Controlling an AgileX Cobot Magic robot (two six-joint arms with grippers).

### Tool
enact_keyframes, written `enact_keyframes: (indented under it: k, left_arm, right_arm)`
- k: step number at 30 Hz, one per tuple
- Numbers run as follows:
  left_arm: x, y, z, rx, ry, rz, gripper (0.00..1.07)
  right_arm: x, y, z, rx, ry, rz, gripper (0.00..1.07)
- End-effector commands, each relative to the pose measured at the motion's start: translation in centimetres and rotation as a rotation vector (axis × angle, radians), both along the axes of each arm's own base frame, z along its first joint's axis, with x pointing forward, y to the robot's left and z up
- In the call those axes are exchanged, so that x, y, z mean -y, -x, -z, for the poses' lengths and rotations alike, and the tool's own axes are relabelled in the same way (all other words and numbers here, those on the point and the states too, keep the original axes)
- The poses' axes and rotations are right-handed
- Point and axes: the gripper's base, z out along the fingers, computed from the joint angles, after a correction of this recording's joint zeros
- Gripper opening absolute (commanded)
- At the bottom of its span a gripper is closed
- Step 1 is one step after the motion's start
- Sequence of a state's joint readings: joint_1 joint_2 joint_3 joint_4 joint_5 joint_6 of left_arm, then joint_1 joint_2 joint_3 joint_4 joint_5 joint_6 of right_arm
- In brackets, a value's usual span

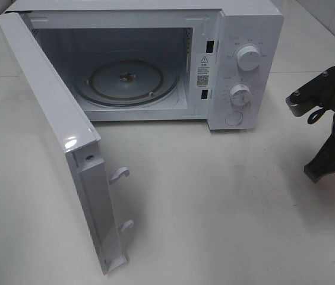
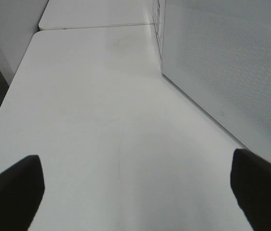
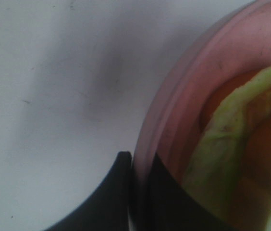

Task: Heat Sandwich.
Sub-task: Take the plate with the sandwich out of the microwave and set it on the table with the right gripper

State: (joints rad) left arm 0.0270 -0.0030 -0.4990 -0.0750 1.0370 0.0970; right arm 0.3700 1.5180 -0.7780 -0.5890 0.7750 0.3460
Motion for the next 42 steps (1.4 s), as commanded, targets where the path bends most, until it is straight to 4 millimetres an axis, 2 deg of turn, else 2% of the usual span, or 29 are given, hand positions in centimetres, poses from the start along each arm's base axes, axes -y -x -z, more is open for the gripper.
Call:
enact_keyframes:
  k: [1,7,16,28,42]
  left_arm:
    - [0.0,0.3,0.1,0.031,0.007,0.000,1.03]
    - [0.0,0.3,0.1,0.031,0.007,0.000,1.03]
    - [0.0,0.3,0.1,0.031,0.007,0.000,1.03]
    - [0.0,0.3,0.1,0.031,0.007,0.000,1.03]
    - [0.0,0.3,0.1,0.031,0.007,0.000,1.03]
  right_arm:
    - [0.8,-0.9,0.4,0.019,0.030,0.021,0.00]
    - [1.2,-1.7,1.4,0.043,0.021,0.063,0.00]
    - [0.8,-2.9,4.8,0.032,0.020,0.089,0.00]
    - [0.6,-3.5,8.0,0.007,0.025,0.123,0.00]
    - [0.7,-3.5,8.5,-0.012,0.037,0.134,0.06]
